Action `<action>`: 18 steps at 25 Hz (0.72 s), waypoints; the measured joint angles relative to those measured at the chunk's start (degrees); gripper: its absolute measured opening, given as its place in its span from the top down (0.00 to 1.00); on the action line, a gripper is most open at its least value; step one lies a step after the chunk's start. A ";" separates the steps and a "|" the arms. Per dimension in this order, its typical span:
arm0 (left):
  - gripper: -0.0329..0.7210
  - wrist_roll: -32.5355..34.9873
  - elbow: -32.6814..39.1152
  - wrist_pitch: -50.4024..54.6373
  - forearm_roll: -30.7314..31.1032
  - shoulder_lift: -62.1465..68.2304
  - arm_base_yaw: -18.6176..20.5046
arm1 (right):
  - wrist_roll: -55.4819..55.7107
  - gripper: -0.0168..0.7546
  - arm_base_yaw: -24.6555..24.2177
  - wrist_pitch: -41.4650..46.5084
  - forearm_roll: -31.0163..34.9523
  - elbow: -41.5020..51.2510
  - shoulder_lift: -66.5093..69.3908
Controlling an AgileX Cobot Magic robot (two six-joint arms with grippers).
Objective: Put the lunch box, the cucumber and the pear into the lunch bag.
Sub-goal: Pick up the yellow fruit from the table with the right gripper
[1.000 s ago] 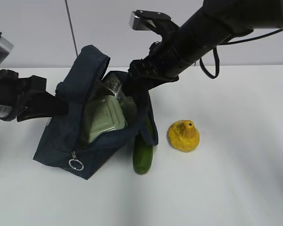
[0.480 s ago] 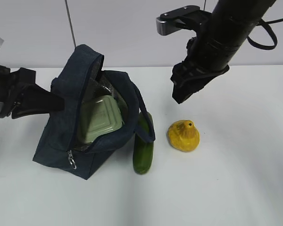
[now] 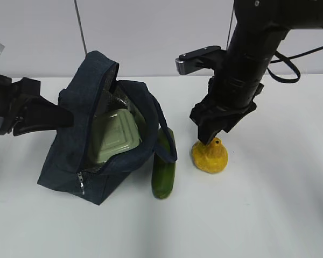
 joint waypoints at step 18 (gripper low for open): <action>0.95 0.00 0.00 0.16 0.28 0.00 0.00 | 3.12 0.35 0.00 -4.98 -3.99 0.00 6.37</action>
